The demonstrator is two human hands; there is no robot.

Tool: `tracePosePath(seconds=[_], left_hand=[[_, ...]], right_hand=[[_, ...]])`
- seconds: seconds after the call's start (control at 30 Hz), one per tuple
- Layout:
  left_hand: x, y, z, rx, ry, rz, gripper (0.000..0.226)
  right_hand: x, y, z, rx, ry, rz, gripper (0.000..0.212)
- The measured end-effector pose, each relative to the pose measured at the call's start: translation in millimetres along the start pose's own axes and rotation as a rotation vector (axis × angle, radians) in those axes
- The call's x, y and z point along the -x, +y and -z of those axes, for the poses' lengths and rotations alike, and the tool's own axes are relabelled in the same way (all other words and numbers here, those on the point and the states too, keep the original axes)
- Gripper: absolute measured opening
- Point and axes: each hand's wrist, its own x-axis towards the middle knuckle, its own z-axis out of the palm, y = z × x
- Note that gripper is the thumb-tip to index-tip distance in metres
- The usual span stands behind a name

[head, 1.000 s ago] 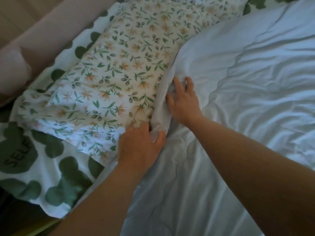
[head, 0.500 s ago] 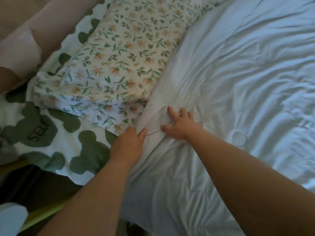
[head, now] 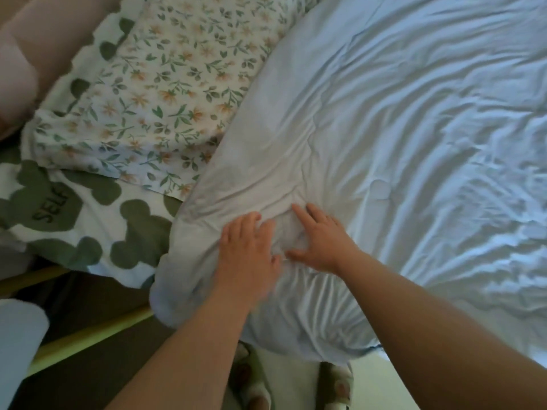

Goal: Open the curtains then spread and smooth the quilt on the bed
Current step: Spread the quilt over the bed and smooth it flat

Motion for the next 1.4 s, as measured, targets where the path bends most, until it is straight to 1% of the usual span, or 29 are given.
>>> tracePosePath(seconds=[0.07,0.1,0.13,0.2,0.27,0.4,0.47,0.57,0.63,0.7,0.73,0.77,0.8,0.83,0.87,0.9,0.93,0.97,1.03,1.13,1.17,1.23,1.3,1.4], left_hand=[[9,31,-9,-0.031,-0.143,-0.102,0.057],[14,44,-15,-0.036,-0.201,-0.099,0.058],[19,55,-22,-0.04,-0.219,-0.071,0.063],[30,77,-32,-0.058,-0.223,-0.028,0.072],[39,97,-40,-0.05,-0.215,-0.036,0.077],[52,140,-61,-0.038,-0.178,-0.163,0.081],[58,163,-71,-0.028,-0.213,-0.214,0.079],[70,200,-82,-0.145,-0.267,-0.266,0.08],[72,214,-93,-0.248,-0.269,-0.288,0.079],[73,224,-97,-0.333,-0.29,-0.279,0.076],[73,232,-100,-0.359,-0.293,-0.271,0.074],[71,233,-101,-0.365,-0.279,-0.248,0.069],[68,233,-102,-0.355,-0.261,-0.249,0.062],[66,236,-102,-0.348,-0.287,-0.263,0.054],[64,239,-101,-0.334,-0.308,-0.272,0.047],[63,241,-99,-0.318,-0.341,-0.24,0.04],[64,240,-98,-0.302,-0.36,-0.216,0.034],[66,240,-98,-0.279,-0.356,-0.191,0.028],[77,241,-97,-0.304,-0.405,-0.17,0.026],[88,244,-99,-0.35,-0.477,-0.153,0.036],[89,245,-102,-0.361,-0.482,-0.138,0.04],[92,252,-108,-0.355,-0.443,-0.105,0.043],[98,265,-116,-0.283,-0.361,-0.136,0.047],[106,292,-130,-0.126,-0.247,-0.376,0.052]], right_hand=[[18,20,-2,-0.007,0.012,-0.008,0.097],[25,29,-3,0.002,0.014,-0.014,0.097],[33,41,-3,0.014,0.008,-0.023,0.098],[50,66,-3,0.031,-0.008,-0.05,0.1],[67,93,-3,0.032,-0.006,-0.082,0.102],[111,146,-7,-0.003,-0.009,-0.146,0.109],[137,172,-10,-0.026,-0.029,-0.168,0.113],[175,211,-18,-0.067,-0.041,-0.2,0.118],[195,234,-24,-0.072,-0.05,-0.209,0.12],[209,253,-31,-0.018,-0.074,-0.186,0.119],[217,265,-35,0.037,-0.072,-0.164,0.112],[219,270,-38,0.102,-0.034,-0.14,0.099],[221,274,-39,0.151,0.038,-0.132,0.079],[223,277,-39,0.171,0.123,-0.148,0.058],[225,278,-36,0.16,0.193,-0.181,0.041],[226,276,-35,0.131,0.223,-0.219,0.028],[227,273,-34,0.114,0.206,-0.246,0.02],[229,270,-33,0.105,0.16,-0.255,0.018],[234,266,-34,0.075,0.08,-0.242,0.021],[246,267,-41,-0.002,-0.002,-0.223,0.017],[250,267,-45,-0.052,-0.027,-0.218,0.014],[257,270,-54,-0.184,-0.018,-0.223,0.008],[264,277,-61,-0.263,0.056,-0.217,0.024],[275,292,-68,-0.222,0.155,-0.157,0.048]])
